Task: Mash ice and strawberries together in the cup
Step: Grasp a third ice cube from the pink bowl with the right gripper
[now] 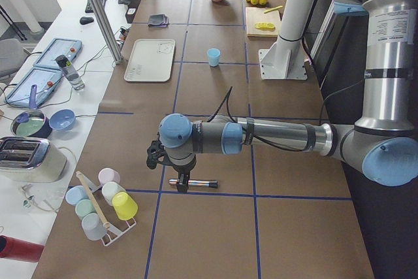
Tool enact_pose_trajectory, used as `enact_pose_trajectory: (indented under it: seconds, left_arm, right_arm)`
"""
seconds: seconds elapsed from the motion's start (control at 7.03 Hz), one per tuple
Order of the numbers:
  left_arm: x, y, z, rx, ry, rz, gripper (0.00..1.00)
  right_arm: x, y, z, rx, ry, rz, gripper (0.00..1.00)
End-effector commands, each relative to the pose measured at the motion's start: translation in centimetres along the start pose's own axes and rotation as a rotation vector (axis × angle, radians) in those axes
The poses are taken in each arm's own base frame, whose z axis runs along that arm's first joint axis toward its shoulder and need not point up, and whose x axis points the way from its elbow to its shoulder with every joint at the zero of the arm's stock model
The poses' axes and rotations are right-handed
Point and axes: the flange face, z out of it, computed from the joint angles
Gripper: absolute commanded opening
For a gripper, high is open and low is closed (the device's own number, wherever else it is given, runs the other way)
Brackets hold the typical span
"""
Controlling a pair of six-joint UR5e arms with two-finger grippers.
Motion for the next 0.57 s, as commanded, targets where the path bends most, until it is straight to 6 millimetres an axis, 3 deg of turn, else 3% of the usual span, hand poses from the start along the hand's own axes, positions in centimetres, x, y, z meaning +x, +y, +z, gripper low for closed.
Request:
enact_pose_trajectory:
  seconds: [0.0,0.43]
  left_arm:
    - [-0.05,0.01,0.04,-0.001,0.000,-0.001,1.00]
    - [-0.11,0.03,0.10,-0.003,0.000,-0.003,1.00]
  right_arm:
    - [-0.21,-0.14,-0.09,0.002,-0.001,-0.006,0.62]
    - [-0.49,-0.35,-0.34,0.009,-0.003,-0.018,0.41]
